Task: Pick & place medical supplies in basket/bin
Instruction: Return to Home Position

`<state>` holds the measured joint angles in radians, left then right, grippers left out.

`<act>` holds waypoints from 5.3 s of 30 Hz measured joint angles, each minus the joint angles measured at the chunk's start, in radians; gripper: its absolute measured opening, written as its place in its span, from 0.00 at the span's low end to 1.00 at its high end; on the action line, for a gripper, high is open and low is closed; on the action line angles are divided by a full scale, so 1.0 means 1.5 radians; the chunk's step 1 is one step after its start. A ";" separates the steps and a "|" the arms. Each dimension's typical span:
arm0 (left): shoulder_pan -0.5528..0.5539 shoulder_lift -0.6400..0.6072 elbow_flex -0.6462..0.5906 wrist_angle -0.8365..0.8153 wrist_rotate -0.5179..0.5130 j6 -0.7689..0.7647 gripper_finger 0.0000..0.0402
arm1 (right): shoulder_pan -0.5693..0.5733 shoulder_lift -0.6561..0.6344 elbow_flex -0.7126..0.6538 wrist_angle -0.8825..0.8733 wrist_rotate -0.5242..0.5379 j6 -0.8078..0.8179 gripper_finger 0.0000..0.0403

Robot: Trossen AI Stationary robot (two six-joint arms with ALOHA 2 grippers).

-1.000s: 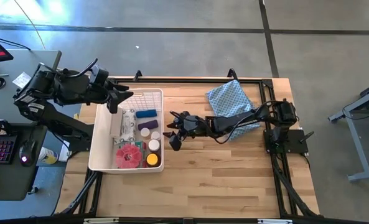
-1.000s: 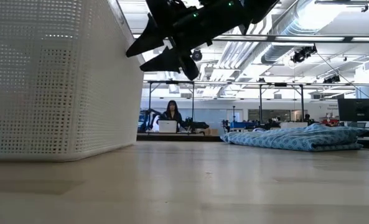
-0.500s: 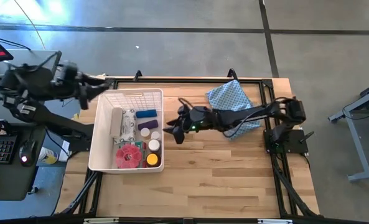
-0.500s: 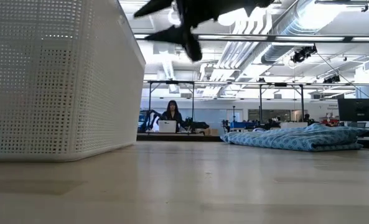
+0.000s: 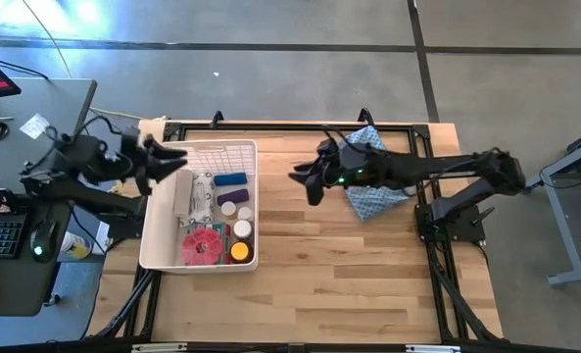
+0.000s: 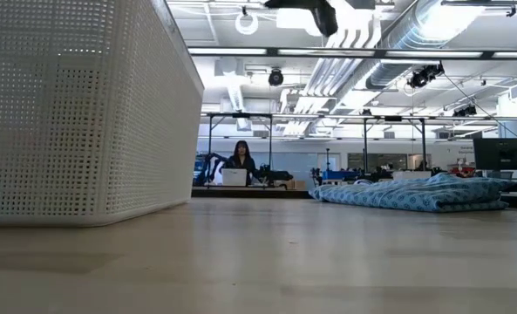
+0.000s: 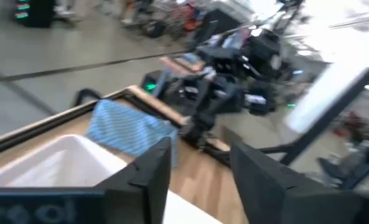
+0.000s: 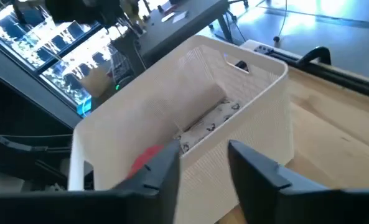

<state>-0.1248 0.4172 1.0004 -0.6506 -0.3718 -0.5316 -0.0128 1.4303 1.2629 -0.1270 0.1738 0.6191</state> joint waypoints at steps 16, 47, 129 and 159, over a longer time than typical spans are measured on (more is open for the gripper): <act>-0.001 -0.262 -0.364 0.348 0.083 0.038 0.10 | 0.000 -0.097 -0.001 -0.087 -0.003 0.021 0.02; 0.000 -0.261 -0.575 0.691 0.210 0.073 0.06 | 0.051 -0.151 -0.002 -0.154 0.025 0.112 0.00; 0.000 -0.260 -0.590 0.746 0.103 0.229 0.18 | 0.043 -0.748 -0.835 0.453 -0.044 -0.141 0.00; 0.000 -0.260 -0.590 0.746 0.102 0.229 0.18 | 0.044 -0.748 -0.836 0.437 -0.048 -0.134 0.00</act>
<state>-0.1249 0.0265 0.1158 0.4679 -0.2184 -0.1879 0.0528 0.3080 0.0093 0.5278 0.1017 0.4183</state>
